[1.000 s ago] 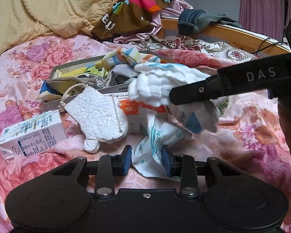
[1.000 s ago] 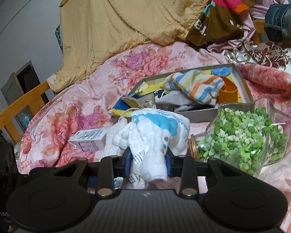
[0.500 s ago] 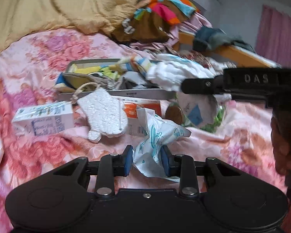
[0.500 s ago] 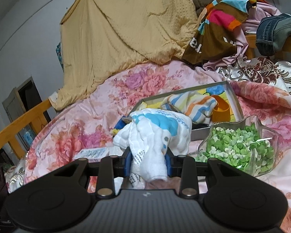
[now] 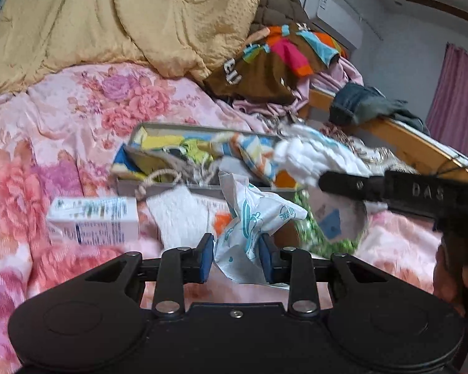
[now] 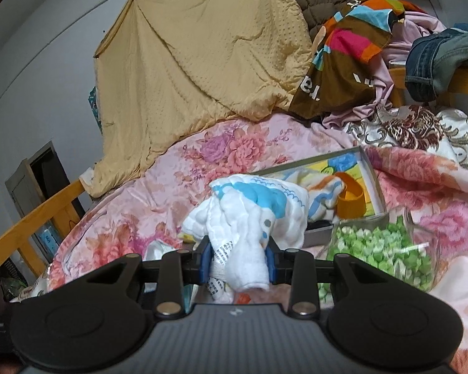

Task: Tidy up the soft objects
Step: 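Carry the towel and printed cloth over the tray with both tools, then open both tools to drop the towel and cloth into the tray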

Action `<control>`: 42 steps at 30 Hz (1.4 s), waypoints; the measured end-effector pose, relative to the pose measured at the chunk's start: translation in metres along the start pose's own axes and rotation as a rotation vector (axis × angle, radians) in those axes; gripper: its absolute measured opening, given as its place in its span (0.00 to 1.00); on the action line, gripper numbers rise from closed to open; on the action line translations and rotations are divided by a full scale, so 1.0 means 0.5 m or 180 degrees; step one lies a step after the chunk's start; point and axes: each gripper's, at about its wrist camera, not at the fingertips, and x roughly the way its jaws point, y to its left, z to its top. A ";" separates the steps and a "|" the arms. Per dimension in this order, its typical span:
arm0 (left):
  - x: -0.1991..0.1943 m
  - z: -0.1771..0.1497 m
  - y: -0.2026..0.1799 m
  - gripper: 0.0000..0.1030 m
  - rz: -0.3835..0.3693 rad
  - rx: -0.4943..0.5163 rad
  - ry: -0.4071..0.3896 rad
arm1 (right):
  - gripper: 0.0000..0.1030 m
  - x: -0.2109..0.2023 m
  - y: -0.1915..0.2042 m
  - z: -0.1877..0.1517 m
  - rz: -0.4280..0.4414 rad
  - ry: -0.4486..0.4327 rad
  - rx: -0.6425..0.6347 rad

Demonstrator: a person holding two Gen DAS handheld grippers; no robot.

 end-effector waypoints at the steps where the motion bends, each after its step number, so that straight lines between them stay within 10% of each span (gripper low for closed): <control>1: 0.005 0.011 -0.002 0.32 0.0019 0.0001 -0.0017 | 0.36 0.004 -0.002 0.007 0.0047 -0.0046 -0.0027; 25: 0.305 0.239 0.020 0.33 0.0349 -0.0048 -0.0161 | 0.38 0.295 -0.203 0.138 -0.0167 0.0006 0.0026; 42: 0.411 0.233 0.053 0.35 0.0633 -0.0588 0.0257 | 0.52 0.322 -0.222 0.136 -0.0241 0.0200 0.0217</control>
